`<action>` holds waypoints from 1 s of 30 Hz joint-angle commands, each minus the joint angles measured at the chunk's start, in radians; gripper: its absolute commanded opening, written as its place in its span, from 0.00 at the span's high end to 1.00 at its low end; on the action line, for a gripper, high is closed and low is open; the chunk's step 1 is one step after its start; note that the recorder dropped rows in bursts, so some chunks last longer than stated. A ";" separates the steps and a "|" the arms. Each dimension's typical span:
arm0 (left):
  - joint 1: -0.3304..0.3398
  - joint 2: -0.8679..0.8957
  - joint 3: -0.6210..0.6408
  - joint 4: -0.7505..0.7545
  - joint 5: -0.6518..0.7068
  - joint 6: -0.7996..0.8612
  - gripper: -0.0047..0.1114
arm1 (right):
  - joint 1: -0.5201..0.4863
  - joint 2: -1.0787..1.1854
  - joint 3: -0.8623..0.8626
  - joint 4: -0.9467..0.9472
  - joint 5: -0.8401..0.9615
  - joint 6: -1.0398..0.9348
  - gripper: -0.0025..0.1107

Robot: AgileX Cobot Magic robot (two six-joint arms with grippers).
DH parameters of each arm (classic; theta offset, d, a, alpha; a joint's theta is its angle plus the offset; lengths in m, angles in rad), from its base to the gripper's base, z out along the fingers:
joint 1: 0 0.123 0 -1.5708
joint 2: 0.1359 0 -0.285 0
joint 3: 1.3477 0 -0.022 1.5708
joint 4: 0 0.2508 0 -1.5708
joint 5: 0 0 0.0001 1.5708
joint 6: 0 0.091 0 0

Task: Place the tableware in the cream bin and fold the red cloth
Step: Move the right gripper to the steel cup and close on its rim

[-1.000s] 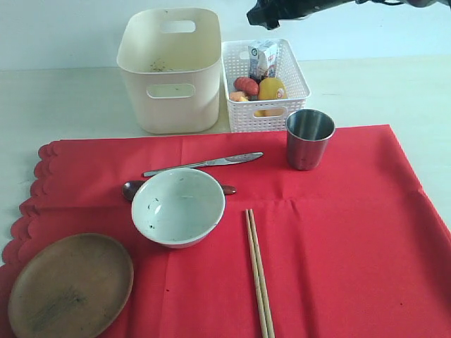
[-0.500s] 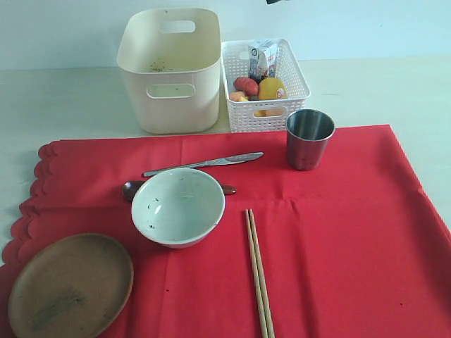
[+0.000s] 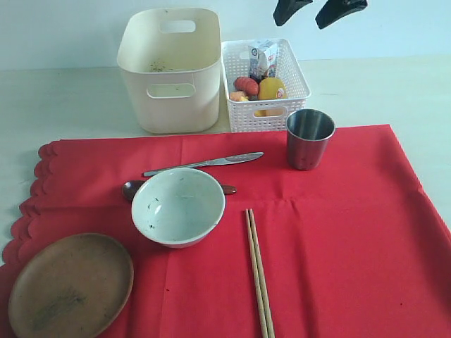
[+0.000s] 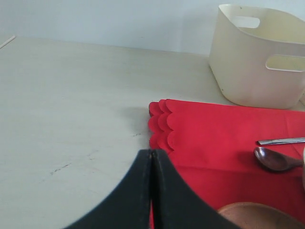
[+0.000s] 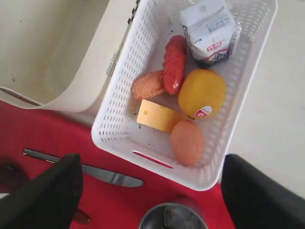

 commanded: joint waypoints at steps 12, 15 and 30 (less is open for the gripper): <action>0.002 -0.006 0.002 0.000 -0.011 -0.002 0.96 | 0.001 -0.236 0.008 -0.154 0.007 0.085 0.31; 0.002 -0.006 0.002 0.000 -0.011 -0.002 0.96 | 0.001 -0.268 0.008 -0.179 0.007 0.088 0.31; 0.002 -0.006 0.002 0.000 -0.011 -0.002 0.96 | 0.001 -0.384 0.217 -0.339 0.007 0.098 0.31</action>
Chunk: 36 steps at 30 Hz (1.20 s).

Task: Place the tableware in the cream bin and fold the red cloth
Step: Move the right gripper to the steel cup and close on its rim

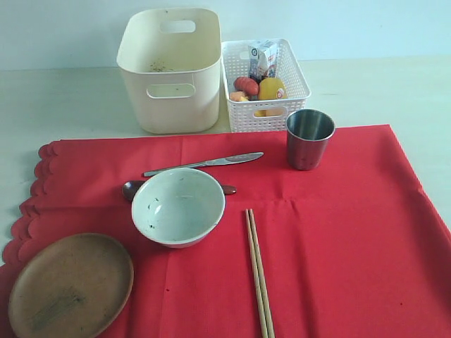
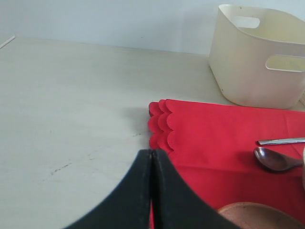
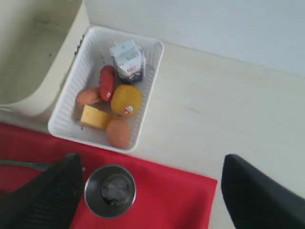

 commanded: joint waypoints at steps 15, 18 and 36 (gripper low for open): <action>0.002 -0.006 0.002 0.000 -0.011 -0.002 0.96 | 0.001 -0.043 0.346 -0.042 -0.012 0.000 0.31; 0.002 -0.006 0.002 0.000 -0.011 -0.002 0.96 | 0.001 -0.043 0.401 -0.042 -0.053 0.000 0.31; 0.002 -0.006 0.002 0.000 -0.011 -0.002 0.96 | 0.001 -0.009 0.585 -0.040 -0.229 -0.019 0.31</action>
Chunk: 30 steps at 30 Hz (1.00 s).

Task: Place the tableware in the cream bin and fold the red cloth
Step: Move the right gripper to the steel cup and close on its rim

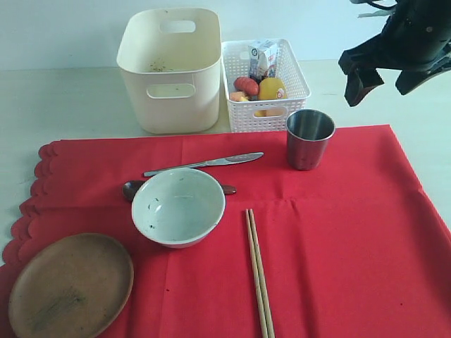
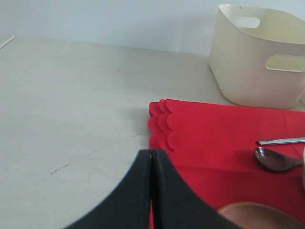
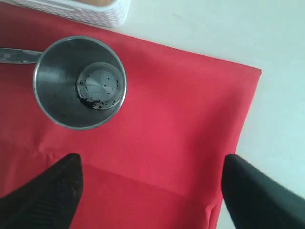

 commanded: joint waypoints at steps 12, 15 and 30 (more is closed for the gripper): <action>0.002 -0.006 0.002 0.000 -0.011 -0.002 0.96 | 0.001 0.127 0.008 0.097 -0.124 -0.054 0.33; 0.002 -0.006 0.002 0.000 -0.011 -0.002 0.96 | 0.001 0.152 0.008 0.099 -0.147 -0.054 0.35; 0.002 -0.006 0.002 0.000 -0.011 -0.002 0.96 | 0.001 0.250 0.008 0.126 -0.247 -0.055 0.43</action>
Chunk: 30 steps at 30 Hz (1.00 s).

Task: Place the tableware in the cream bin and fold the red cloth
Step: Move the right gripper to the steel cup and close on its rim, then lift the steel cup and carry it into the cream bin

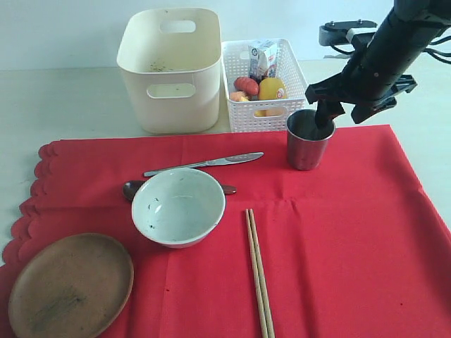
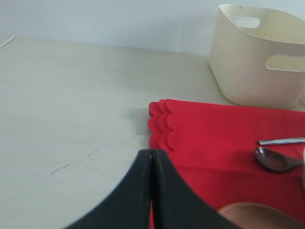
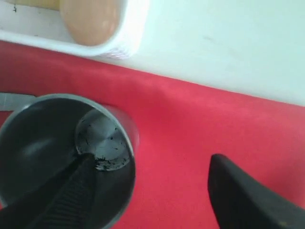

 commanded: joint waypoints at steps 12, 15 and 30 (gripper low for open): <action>0.002 -0.006 0.002 0.000 -0.011 -0.002 0.96 | 0.001 0.069 0.005 0.032 -0.025 -0.009 0.82; 0.002 -0.006 0.002 0.000 -0.011 -0.002 0.96 | 0.001 0.070 0.005 0.032 -0.025 -0.009 0.95; 0.002 -0.006 0.002 0.000 -0.011 -0.002 0.96 | 0.001 -0.066 0.005 0.033 0.015 0.037 0.98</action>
